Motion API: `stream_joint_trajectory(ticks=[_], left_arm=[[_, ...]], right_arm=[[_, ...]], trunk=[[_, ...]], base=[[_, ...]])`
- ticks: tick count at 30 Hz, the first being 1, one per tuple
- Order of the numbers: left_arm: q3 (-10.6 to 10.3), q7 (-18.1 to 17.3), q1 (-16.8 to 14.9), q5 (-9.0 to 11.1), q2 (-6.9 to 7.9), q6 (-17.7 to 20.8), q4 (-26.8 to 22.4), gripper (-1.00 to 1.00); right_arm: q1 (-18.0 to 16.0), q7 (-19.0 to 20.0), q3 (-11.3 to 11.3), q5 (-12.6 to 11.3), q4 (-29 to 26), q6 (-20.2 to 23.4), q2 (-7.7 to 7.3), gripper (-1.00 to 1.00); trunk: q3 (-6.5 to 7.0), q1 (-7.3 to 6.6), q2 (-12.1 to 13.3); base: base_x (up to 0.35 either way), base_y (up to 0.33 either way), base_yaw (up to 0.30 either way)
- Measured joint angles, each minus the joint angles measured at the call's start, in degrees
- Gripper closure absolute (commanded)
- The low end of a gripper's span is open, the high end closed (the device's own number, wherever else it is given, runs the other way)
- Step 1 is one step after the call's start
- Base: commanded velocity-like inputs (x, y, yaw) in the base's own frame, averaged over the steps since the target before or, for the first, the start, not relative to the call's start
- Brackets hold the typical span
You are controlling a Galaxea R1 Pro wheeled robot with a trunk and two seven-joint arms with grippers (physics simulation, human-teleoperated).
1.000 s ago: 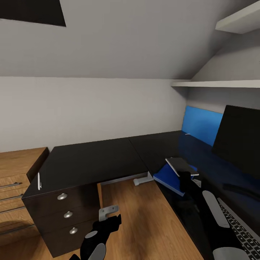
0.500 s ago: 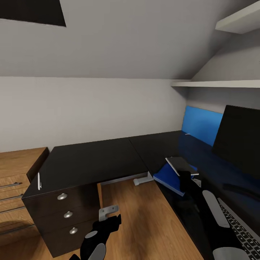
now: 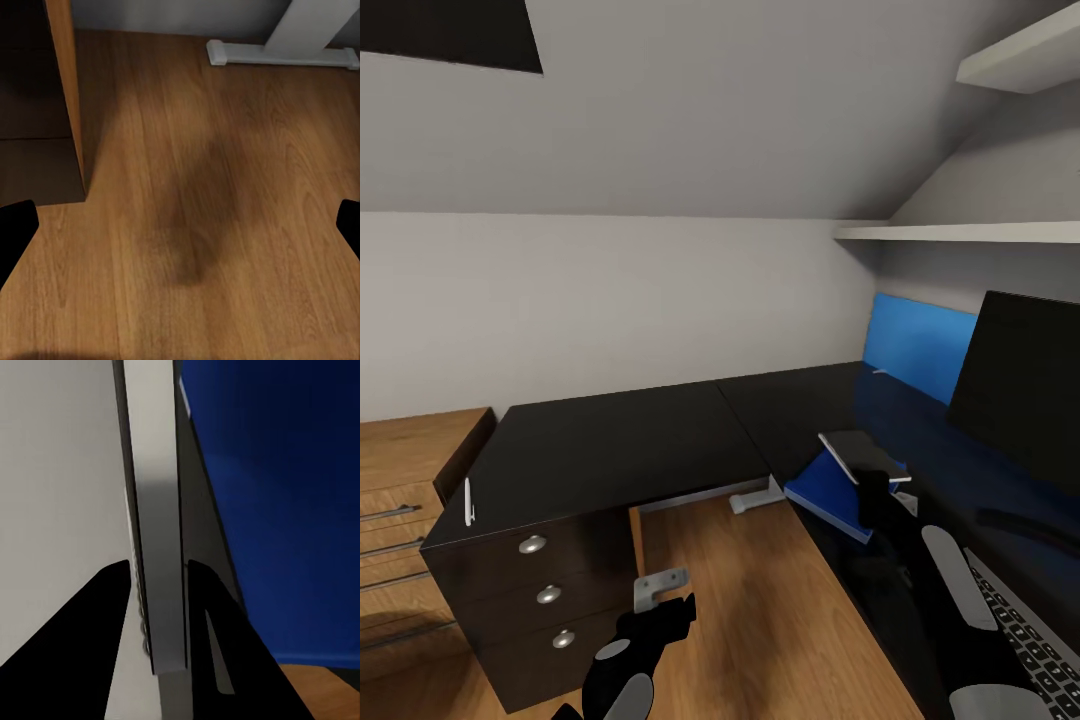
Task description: In the bedroom, organize the workspace by keeping the computer under the desk, ensuring the monitor is on the desk, placing the keyboard on the desk next to the monitor, placing the mouse on the desk next to the keyboard, moving the folder from the swivel chair onto the desk next to the mouse, stacking the notebook on top of the folder with the pen on top of the notebook, and positioning the swivel chair next to the desk.
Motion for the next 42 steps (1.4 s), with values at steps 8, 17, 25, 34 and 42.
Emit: stream_joint_trajectory(ticks=[8, 17, 25, 34, 42], left_arm=[[-0.01, 0.0, -0.02, 0.07, -0.05, -0.01, 0.0, -1.0], [-0.04, 0.01, -0.04, 0.13, -0.06, -0.01, 0.0, -1.0], [-0.01, 0.0, -0.02, 0.09, -0.01, 0.0, 0.0, -1.0], [0.0, 0.0, -0.01, 0.09, 0.0, 0.0, 0.0, -1.0], [0.01, 0.02, 0.0, 0.01, 0.05, 0.01, 0.0, -1.0]], right_arm=[[0.0, -0.11, -0.12, -0.22, -0.06, 0.14, -0.09, 1.0], [0.0, -0.47, -0.07, -0.03, 0.14, 0.01, -0.06, 1.0], [0.0, -1.74, -0.05, 0.09, 0.31, -0.08, -0.05, 1.0], [0.0, -3.17, -0.05, 0.06, 0.39, -0.1, -0.05, 1.0], [0.0, -3.32, -0.05, 0.06, 0.45, -0.11, -0.01, 1.0]], trunk=[[0.0, 0.0, 0.0], [0.0, 0.0, 0.0], [0.0, 0.0, 0.0], [0.0, 0.0, 0.0], [0.0, 0.0, 0.0]], base=[[0.0, 0.0, 0.0], [0.0, 0.0, 0.0], [0.0, 0.0, 0.0], [0.0, 0.0, 0.0], [0.0, 0.0, 0.0]])
